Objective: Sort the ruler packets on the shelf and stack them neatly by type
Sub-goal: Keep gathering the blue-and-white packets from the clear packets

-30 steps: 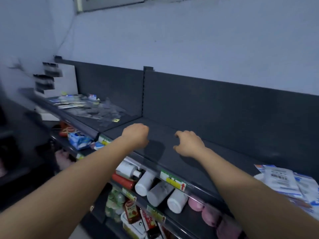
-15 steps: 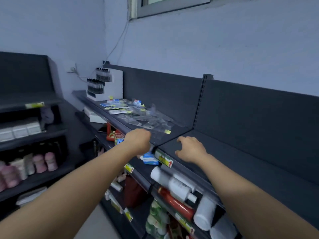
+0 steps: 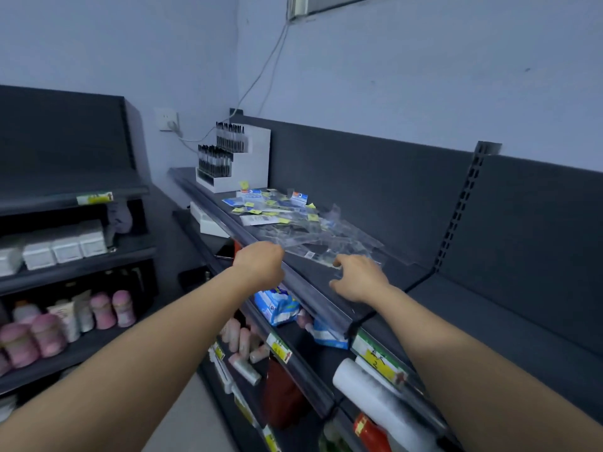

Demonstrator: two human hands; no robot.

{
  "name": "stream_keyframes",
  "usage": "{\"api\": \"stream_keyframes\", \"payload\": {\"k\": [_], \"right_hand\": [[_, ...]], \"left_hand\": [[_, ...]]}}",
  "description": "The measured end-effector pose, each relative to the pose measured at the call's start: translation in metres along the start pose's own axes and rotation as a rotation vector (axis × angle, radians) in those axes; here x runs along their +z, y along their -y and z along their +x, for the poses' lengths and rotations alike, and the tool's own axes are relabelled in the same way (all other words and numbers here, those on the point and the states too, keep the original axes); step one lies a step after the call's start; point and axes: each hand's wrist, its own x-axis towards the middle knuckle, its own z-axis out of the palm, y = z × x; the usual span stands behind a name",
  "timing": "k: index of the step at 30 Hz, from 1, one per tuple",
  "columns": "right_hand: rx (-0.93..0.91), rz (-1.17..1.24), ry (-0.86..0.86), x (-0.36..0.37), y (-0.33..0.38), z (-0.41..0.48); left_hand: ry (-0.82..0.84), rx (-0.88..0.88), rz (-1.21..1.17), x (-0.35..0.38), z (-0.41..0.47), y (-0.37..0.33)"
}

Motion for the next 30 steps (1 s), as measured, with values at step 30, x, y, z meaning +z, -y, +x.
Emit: {"api": "stream_keyframes", "payload": {"k": [30], "right_hand": [[0.043,0.063,0.036,0.058,0.064,0.316]], "left_hand": [[0.169,0.153,0.122,0.072,0.291,0.154]]}}
